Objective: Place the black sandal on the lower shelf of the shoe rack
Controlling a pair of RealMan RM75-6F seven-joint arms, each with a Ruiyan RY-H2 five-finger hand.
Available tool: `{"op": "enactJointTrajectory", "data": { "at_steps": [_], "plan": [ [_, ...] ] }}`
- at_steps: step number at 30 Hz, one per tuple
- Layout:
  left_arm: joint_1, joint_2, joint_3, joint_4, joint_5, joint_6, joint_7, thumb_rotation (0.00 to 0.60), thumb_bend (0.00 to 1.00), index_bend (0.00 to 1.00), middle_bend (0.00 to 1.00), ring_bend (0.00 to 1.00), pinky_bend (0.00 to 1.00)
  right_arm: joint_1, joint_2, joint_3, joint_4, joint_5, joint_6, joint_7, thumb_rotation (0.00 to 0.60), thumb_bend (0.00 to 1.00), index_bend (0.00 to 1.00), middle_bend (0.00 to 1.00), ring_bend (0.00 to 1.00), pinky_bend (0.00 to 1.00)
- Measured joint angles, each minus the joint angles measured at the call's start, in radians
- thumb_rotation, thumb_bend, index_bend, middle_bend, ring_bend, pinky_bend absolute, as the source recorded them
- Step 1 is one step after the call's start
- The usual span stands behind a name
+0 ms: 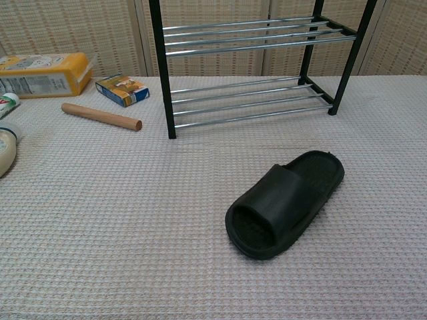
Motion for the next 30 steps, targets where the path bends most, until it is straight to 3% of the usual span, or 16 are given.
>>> {"op": "enactJointTrajectory", "data": {
  "at_steps": [11, 17, 30],
  "plan": [
    [-0.002, -0.006, -0.004, 0.001, -0.001, 0.007, 0.008, 0.6, 0.26, 0.1, 0.1, 0.1, 0.24, 0.002, -0.006, -0.003, 0.011, -0.026, 0.014, 0.011, 0.6, 0.21, 0.05, 0.15, 0.08, 0.14],
    [-0.002, -0.003, -0.003, -0.005, -0.002, 0.007, 0.006, 0.6, 0.26, 0.1, 0.1, 0.1, 0.24, 0.027, -0.011, -0.021, 0.013, -0.096, 0.0, 0.014, 0.6, 0.21, 0.05, 0.15, 0.08, 0.14],
    [0.019, 0.013, 0.003, -0.01, -0.006, 0.029, -0.008, 0.6, 0.26, 0.1, 0.1, 0.1, 0.24, 0.215, -0.081, -0.048, 0.002, -0.243, -0.213, -0.081, 0.6, 0.16, 0.01, 0.11, 0.06, 0.14]
  ]
}}
